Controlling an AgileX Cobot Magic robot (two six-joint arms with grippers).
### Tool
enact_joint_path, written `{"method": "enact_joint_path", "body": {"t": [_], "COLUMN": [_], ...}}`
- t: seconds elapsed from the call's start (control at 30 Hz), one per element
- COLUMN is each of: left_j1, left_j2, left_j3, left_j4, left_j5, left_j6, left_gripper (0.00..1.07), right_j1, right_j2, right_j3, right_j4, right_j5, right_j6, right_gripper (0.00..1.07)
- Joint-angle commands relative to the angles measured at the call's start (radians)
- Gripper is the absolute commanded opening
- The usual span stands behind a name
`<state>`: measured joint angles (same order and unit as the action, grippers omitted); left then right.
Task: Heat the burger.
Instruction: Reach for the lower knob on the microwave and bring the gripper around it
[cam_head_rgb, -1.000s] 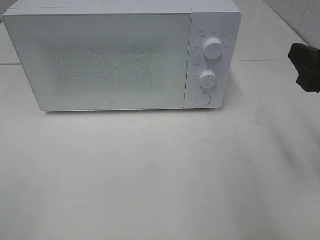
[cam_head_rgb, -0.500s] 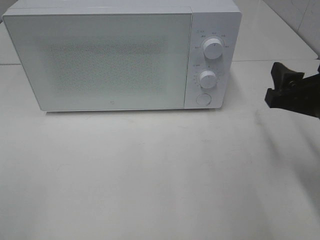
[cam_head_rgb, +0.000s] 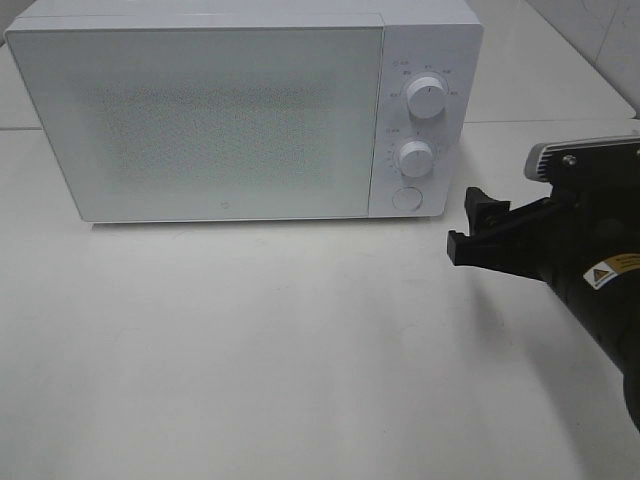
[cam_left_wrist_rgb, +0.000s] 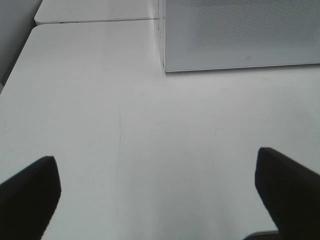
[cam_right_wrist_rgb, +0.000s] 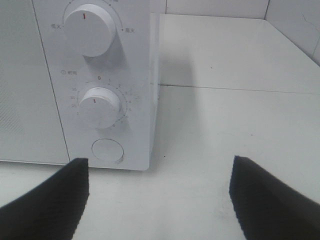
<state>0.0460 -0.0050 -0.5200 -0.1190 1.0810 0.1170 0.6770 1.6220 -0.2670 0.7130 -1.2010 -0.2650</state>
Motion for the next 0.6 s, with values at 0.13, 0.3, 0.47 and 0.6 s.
{"method": "enact_joint_path", "body": {"t": [0.13, 0.3, 0.47, 0.6], "left_j1": [-0.001, -0.001, -0.001, -0.001], "left_j2": [-0.018, -0.018, -0.018, -0.018], "left_j3": [0.004, 0.004, 0.004, 0.004], "left_j4": [-0.002, -0.002, -0.002, -0.002], "left_j5": [-0.009, -0.009, -0.009, -0.009], "left_j6": [0.0, 0.0, 0.0, 0.0], "left_gripper": [0.98, 0.98, 0.98, 0.98], "right_j1": [0.041, 0.066, 0.066, 0.066], "right_j2": [0.059, 0.085, 0.092, 0.1], "right_j3": [-0.075, -0.112, -0.134, -0.176], "right_j4": [0.038, 0.131, 0.17, 0.171], "right_j5": [-0.2, -0.199, -0.198, -0.198], "right_j6": [-0.001, -0.027, -0.026, -0.026], "right_gripper": [0.75, 0.75, 0.75, 0.75]}}
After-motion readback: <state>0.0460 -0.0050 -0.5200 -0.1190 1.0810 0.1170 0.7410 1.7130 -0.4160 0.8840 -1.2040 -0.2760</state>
